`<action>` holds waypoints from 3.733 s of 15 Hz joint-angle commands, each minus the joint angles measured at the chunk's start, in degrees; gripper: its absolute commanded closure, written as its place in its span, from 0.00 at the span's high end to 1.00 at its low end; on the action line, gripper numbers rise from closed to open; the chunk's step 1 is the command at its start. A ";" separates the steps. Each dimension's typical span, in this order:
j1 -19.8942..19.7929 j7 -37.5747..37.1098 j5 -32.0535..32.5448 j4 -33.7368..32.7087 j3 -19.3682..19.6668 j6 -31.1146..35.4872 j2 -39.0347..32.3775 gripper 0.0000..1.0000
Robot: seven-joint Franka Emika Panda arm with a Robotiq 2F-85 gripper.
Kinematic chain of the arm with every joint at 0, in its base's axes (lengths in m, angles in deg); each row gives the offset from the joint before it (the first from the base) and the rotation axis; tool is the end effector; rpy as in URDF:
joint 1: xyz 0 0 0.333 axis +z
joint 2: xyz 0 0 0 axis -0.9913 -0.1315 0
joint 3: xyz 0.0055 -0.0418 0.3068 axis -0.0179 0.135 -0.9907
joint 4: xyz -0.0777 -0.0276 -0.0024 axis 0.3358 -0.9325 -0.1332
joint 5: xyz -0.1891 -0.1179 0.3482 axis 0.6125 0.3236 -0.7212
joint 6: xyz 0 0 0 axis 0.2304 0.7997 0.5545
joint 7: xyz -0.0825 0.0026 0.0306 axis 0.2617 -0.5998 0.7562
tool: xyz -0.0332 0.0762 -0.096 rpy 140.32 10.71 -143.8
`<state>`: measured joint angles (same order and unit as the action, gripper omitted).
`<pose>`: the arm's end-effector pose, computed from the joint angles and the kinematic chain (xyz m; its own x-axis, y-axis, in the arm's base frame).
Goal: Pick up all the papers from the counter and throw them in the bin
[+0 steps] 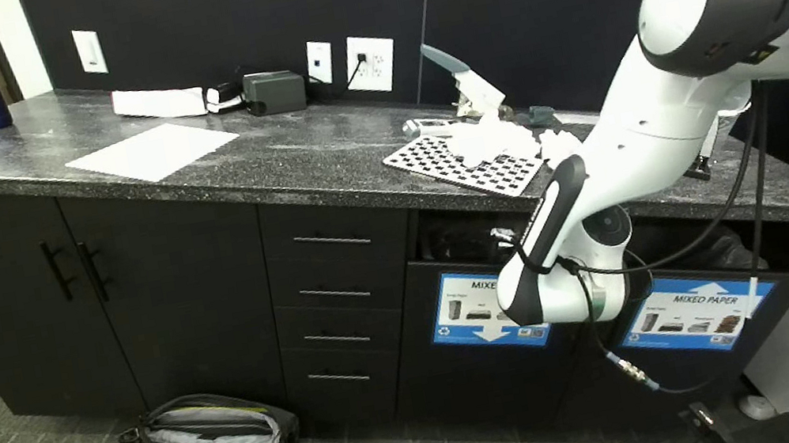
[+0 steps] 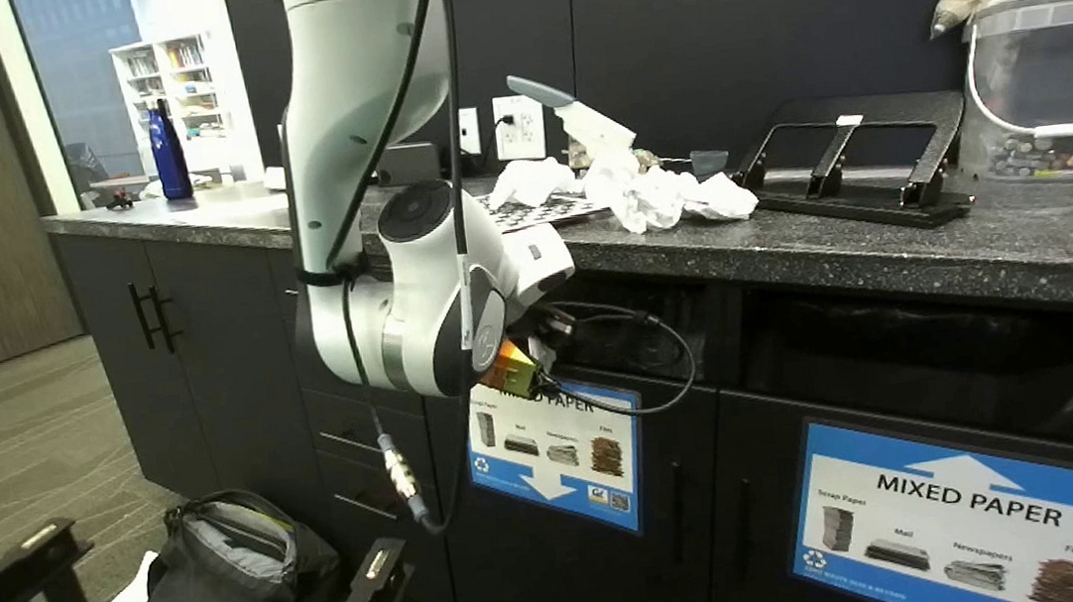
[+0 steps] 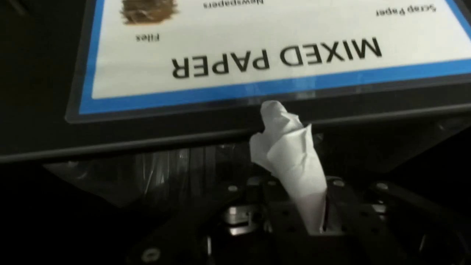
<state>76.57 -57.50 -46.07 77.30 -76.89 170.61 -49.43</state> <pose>0.5621 -0.0783 0.0157 0.6100 -0.2621 0.7478 -0.2781 -0.9545 -0.1077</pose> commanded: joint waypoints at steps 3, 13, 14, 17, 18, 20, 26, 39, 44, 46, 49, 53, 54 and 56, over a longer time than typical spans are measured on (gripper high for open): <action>-0.93 -0.10 -0.37 -5.07 -0.71 6.04 -3.27 0.03; -1.02 1.39 -1.17 -19.46 0.30 3.42 -11.74 0.97; -1.11 1.43 -0.96 -20.34 0.32 3.71 -12.17 1.00; -0.77 2.44 -1.68 -21.82 0.97 3.86 -12.53 1.00; -0.64 2.75 -2.69 -19.77 1.04 0.22 -10.65 1.00; -0.92 2.74 -2.43 -14.04 0.61 -9.16 -5.72 1.00; -0.87 1.82 -1.42 0.46 -1.25 -14.32 7.83 1.00; -7.76 4.96 -2.14 13.11 -6.04 -73.57 45.09 1.00; -5.52 3.26 2.43 4.92 2.75 -84.49 53.28 1.00; -5.85 3.57 4.13 0.11 4.92 -86.34 53.04 1.00; -6.25 4.97 3.14 -6.84 7.07 -88.92 47.60 1.00; -6.40 7.09 0.43 -13.53 7.07 -89.43 37.67 1.00; -6.44 7.25 0.41 -15.04 6.87 -89.49 35.45 1.00; -6.53 7.61 1.10 -18.18 6.65 -89.99 31.26 1.00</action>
<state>69.91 -51.62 -44.23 66.17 -70.22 81.93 -11.62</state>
